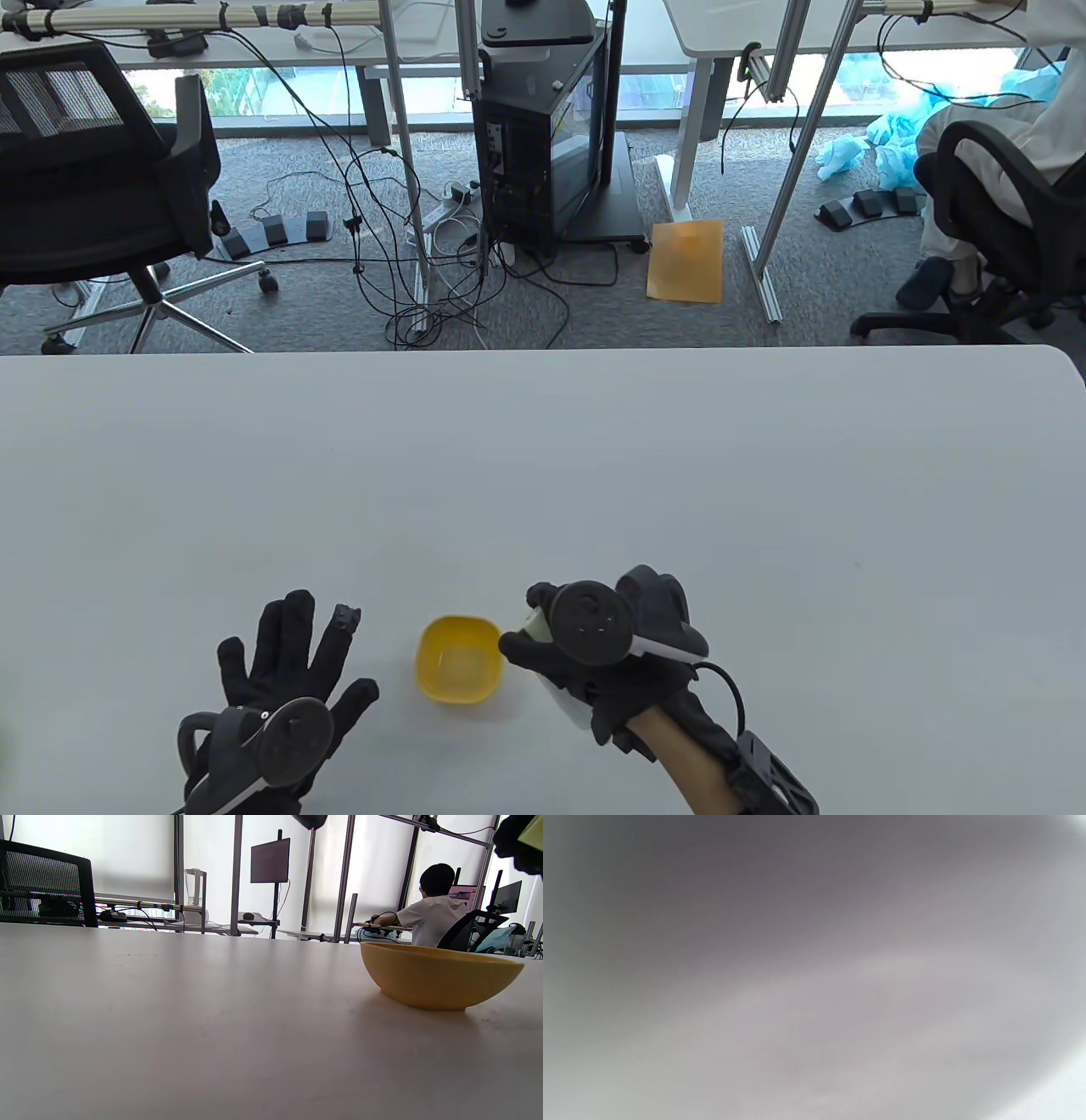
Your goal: Invert dispenser and press with thumb onto small dish
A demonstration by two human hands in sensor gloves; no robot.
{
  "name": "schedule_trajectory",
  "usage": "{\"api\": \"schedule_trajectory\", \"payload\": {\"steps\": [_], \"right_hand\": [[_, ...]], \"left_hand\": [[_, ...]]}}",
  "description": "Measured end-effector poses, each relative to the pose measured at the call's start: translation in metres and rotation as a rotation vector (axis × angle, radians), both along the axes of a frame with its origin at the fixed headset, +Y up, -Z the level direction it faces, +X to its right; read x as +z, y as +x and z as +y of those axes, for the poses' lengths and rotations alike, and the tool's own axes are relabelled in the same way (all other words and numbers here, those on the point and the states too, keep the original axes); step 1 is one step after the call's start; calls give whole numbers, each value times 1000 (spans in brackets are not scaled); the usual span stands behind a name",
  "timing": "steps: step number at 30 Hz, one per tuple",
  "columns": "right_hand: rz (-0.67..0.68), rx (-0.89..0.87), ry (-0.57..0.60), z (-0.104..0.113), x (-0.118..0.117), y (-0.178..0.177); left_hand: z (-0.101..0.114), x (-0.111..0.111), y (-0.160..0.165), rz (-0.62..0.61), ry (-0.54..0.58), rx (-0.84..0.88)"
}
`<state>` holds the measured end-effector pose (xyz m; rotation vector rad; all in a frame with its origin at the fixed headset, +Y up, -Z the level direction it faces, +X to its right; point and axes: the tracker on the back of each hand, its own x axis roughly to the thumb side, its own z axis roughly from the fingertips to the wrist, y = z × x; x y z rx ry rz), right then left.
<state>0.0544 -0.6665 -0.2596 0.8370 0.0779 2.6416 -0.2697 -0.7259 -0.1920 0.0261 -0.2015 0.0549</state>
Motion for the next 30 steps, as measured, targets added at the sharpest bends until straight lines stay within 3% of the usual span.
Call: {"api": "schedule_trajectory", "payload": {"steps": [11,20,30], "right_hand": [[-220,-338,272,-35,36,75],[-364,-436,311,-37,39,110],[-499,-401,358,-47,33,125]], "left_hand": [[-2,-1,1,-2,-8,-15],[-6,-3,3,5,-21,-29],[-7,-3,5,-5,-26,-42]]}}
